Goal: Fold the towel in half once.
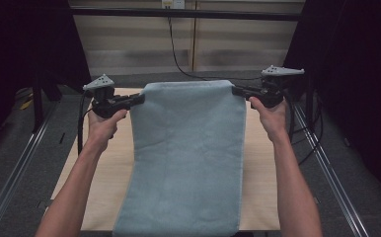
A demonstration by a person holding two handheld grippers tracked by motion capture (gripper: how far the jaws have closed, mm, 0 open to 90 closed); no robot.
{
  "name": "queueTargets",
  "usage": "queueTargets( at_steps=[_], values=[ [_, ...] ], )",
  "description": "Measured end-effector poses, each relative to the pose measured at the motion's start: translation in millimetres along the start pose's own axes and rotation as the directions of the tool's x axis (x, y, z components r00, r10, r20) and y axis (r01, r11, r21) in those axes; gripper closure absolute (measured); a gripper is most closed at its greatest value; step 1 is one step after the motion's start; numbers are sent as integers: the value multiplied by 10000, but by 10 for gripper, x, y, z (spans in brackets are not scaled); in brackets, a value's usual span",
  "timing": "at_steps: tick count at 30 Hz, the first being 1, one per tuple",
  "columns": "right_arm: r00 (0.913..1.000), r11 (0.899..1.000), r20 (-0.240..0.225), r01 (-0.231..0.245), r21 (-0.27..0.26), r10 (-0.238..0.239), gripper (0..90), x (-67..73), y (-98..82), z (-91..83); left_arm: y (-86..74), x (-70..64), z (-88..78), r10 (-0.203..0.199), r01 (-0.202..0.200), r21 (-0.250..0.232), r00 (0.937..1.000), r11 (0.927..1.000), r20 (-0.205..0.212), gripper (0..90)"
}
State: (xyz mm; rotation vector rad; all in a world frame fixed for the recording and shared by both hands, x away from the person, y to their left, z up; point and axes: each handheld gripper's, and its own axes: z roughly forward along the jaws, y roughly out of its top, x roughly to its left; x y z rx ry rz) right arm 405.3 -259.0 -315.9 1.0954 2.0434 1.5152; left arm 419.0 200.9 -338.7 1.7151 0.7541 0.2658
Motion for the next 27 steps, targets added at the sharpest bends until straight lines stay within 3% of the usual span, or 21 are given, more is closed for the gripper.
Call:
queueTargets(
  at_steps=[4, 9, 13, 15, 19, 22, 24, 27],
  values=[
    [9997, 10000, -219, 95, -26, -95, 805, 88, -84, -40, -109, -13, -73, 95, -96, 251, 10000, 9996, 24, 846],
    [9968, 9995, -797, 104, 291, -80, 804, 272, -418, -123, -366, -76, -198, -92, 83, 402, 9997, 9992, 227, 846],
    [9942, 9989, -1050, 267, 391, -225, 805, 403, -541, -225, -516, -212, -337, 132, -157, 482, 9986, 9987, 522, 846],
    [9912, 9982, -1275, 413, 430, -355, 804, 516, -614, -330, -548, -273, -426, 311, -335, 505, 9984, 9982, 477, 846],
    [9851, 9966, -1634, 634, 525, -540, 803, 723, -719, -514, -502, -374, -579, 640, -670, 505, 9962, 9965, 584, 846],
    [9801, 9956, -1863, 790, 508, -683, 803, 868, -766, -628, -476, -473, -685, 820, -848, 270, 9925, 9960, 903, 846],
    [9768, 9946, -2027, 829, 629, -686, 803, 929, -814, -672, -517, -560, -746, 1192, -1243, 471, 9879, 9911, 994, 845],
    [9745, 9900, -2183, 782, 1178, -510, 802, 1029, -1047, -685, -743, -634, -811, 1194, -1326, 1086, 9856, 9852, 1200, 845]
  ],
)
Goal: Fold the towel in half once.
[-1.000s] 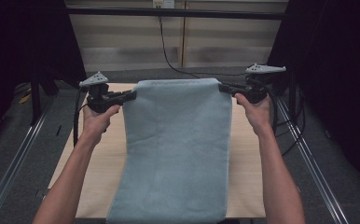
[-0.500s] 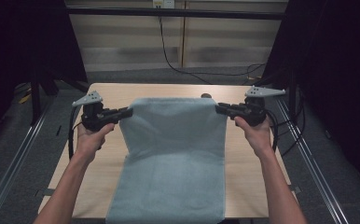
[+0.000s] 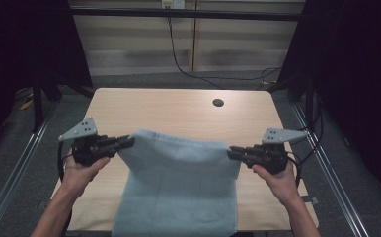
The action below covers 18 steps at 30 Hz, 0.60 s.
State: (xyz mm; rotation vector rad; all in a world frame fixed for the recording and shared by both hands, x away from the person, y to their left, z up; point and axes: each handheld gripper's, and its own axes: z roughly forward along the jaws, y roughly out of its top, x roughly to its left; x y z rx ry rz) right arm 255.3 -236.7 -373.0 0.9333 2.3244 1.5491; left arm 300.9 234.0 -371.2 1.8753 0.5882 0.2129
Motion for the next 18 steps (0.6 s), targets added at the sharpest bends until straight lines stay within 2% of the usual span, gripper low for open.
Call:
queueTargets(
  at_steps=[2, 3, 4, 5, 7, 8, 10, 12, 13, 14, 15, 16, 17, 18],
  values=[
    [9996, 9996, -157, -232, 159, 235, 803, 30, -143, 36, -189, -40, 20, -308, 303, 373, 9995, 9988, 119, 845],
    [9978, 9974, -341, -548, 468, 564, 802, 57, -347, 105, -303, -55, 39, -360, 348, 685, 9992, 9970, 156, 845],
    [9978, 9974, -341, -548, 468, 564, 802, 57, -347, 105, -416, -67, 66, -488, 470, 993, 9987, 9939, 162, 845],
    [9966, 9952, -364, -707, 683, 733, 802, 66, -448, 146, -551, -78, 98, -666, 636, 1260, 9976, 9900, 200, 845],
    [9928, 9880, -488, -1037, 1145, 1098, 802, 74, -655, 232, -719, -91, 158, -892, 830, 1725, 9956, 9815, 287, 844],
    [9909, 9850, -522, -1165, 1277, 1239, 802, 77, -716, 258, -820, -106, 195, -948, 871, 2081, 9951, 9742, 270, 843],
    [9865, 9764, -586, -1418, 1630, 1531, 801, 86, -856, 325, -940, -111, 235, -1257, 1098, 2366, 9906, 9654, 534, 841],
    [9852, 9654, -584, -1452, 2165, 1613, 800, 111, -977, 400, -1058, -129, 291, -1528, 1266, 2763, 9854, 9527, 754, 838],
    [9851, 9571, -584, -1425, 2522, 1620, 799, 130, -1058, 451, -1111, -143, 324, -1466, 1164, 3064, 9862, 9447, 772, 837],
    [9851, 9571, -584, -1425, 2522, 1620, 799, 130, -1058, 451, -1159, -163, 357, -1435, 1089, 3346, 9864, 9360, 803, 837],
    [9869, 9514, -461, -1362, 2763, 1546, 799, 142, -1090, 477, -1201, -165, 378, -1459, 1074, 3474, 9855, 9315, 867, 835],
    [9880, 9442, -358, -1325, 3015, 1501, 798, 146, -1113, 493, -1228, -158, 388, -1600, 1201, 3434, 9830, 9315, 905, 834],
    [9867, 9416, -344, -1409, 3059, 1588, 799, 138, -1132, 508, -1237, -154, 399, -1791, 1396, 3382, 9798, 9307, 885, 835],
    [9851, 9392, -339, -1499, 3089, 1684, 799, 121, -1152, 531, -1236, -147, 409, -1683, 1323, 3390, 9826, 9314, 789, 837]
  ],
)
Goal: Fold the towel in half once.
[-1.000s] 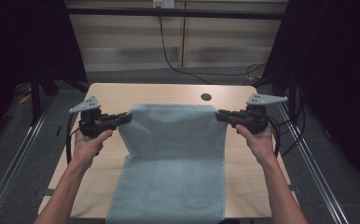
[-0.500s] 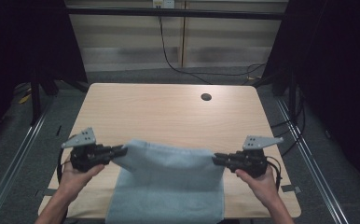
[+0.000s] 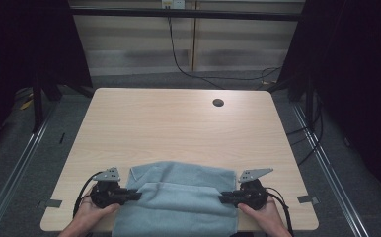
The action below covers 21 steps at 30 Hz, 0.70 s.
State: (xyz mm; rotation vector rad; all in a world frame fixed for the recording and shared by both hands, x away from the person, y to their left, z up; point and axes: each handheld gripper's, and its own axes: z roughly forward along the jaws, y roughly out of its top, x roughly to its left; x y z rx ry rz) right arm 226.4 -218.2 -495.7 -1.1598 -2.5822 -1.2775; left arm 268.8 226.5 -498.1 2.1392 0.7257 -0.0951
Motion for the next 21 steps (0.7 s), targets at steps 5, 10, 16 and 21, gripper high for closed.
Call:
queueTargets(
  at_steps=[5, 10, 16, 21],
  values=[
    [9991, 10000, 423, 9, 63, -12, 804, -91, 51, 55, 56, 52, 68, 119, -123, -74, 9988, 9999, -476, 840],
    [9964, 9999, 842, -108, -120, 118, 806, -265, 159, 102, 174, 203, 164, -88, 65, -313, 9972, 9995, -747, 842],
    [9906, 9997, 1354, -154, -187, 178, 807, -491, 344, 175, 330, 374, 269, -290, 245, -429, 9938, 9988, -1072, 844],
    [9837, 9988, 1762, -290, -400, 356, 807, -686, 490, 241, 427, 520, 351, -635, 552, -725, 9911, 9958, -1174, 844]
  ],
)
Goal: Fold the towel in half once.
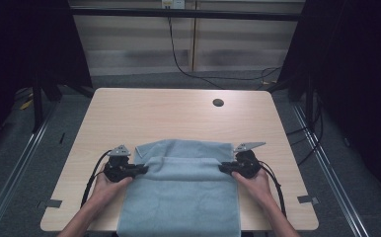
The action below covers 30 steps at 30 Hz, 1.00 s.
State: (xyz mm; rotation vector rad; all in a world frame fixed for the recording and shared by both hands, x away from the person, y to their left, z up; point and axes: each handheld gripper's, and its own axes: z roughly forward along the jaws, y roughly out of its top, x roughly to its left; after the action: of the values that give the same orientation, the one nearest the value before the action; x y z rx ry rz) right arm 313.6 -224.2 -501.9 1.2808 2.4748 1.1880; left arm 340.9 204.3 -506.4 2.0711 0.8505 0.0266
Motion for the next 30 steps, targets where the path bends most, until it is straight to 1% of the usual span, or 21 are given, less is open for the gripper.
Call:
queueTargets(
  at_steps=[2, 3, 4, 6, 7, 8, 9, 11, 12, 13, 16, 17, 19, 20, 21, 22, 24, 26, 27, 29, 30],
  values=[
    [9998, 9997, 79, -191, -152, 192, 807, -72, 38, 35, 51, 51, 38, -66, 66, -5, 10000, 10000, -74, 844],
    [9997, 9996, 65, -221, -193, 222, 807, -110, 58, 50, 64, 71, 59, -144, 142, -124, 9998, 9998, -128, 844],
    [9997, 9996, 117, -226, -186, 228, 807, -141, 86, 66, 82, 96, 78, -179, 177, -145, 9998, 9997, -118, 845],
    [9993, 9996, 297, -233, -159, 237, 807, -200, 153, 105, 138, 142, 116, -229, 226, -119, 9994, 9997, -253, 845],
    [9990, 9996, 365, -255, -133, 259, 807, -230, 189, 126, 158, 170, 143, -216, 209, -222, 9992, 9995, -340, 845],
    [9982, 9995, 512, -318, -91, 322, 807, -300, 261, 168, 187, 207, 168, -276, 268, -249, 9990, 9993, -351, 846],
    [9982, 9995, 512, -318, -91, 322, 807, -300, 261, 168, 220, 243, 193, -400, 391, -274, 9986, 9989, -338, 846],
    [9974, 9990, 558, -441, -97, 446, 807, -375, 322, 206, 284, 294, 238, -447, 436, -252, 9979, 9987, -476, 847],
    [9967, 9983, 580, -566, -151, 574, 807, -406, 344, 222, 315, 313, 260, -367, 355, -226, 9976, 9991, -580, 847],
    [9959, 9977, 625, -640, -212, 652, 806, -433, 362, 239, 344, 332, 278, -410, 397, -197, 9969, 9990, -667, 847],
    [9938, 9959, 701, -842, -334, 863, 807, -514, 411, 276, 412, 402, 331, -473, 460, -202, 9964, 9987, -710, 847],
    [9936, 9958, 717, -855, -331, 877, 807, -540, 430, 287, 437, 434, 355, -495, 479, -239, 9961, 9986, -735, 847],
    [9914, 9950, 873, -945, -333, 971, 807, -579, 472, 309, 470, 474, 405, -774, 743, -432, 9940, 9963, -768, 848],
    [9902, 9947, 995, -950, -388, 984, 807, -602, 491, 322, 497, 496, 432, -703, 665, -447, 9937, 9968, -877, 848],
    [9887, 9942, 1075, -1010, -381, 1046, 806, -627, 510, 330, 523, 504, 460, -794, 751, -493, 9925, 9960, -929, 849],
    [9863, 9923, 1123, -1162, -433, 1204, 807, -652, 526, 340, 553, 516, 484, -831, 784, -503, 9917, 9957, -986, 848],
    [9831, 9915, 1307, -1248, -364, 1286, 807, -692, 570, 354, 616, 538, 521, -634, 600, -320, 9910, 9977, -1177, 848],
    [9803, 9914, 1482, -1270, -317, 1304, 807, -718, 614, 373, 651, 552, 556, -735, 689, -391, 9885, 9969, -1325, 848],
    [9782, 9905, 1562, -1340, -309, 1372, 807, -731, 631, 381, 660, 561, 562, -669, 622, -376, 9876, 9974, -1419, 848],
    [9743, 9889, 1699, -1439, -370, 1481, 807, -730, 647, 395, 648, 562, 559, -900, 838, -511, 9866, 9952, -1360, 847],
    [9742, 9883, 1669, -1463, -440, 1516, 807, -734, 641, 394, 643, 551, 544, -930, 863, -527, 9857, 9949, -1405, 847]
  ],
)
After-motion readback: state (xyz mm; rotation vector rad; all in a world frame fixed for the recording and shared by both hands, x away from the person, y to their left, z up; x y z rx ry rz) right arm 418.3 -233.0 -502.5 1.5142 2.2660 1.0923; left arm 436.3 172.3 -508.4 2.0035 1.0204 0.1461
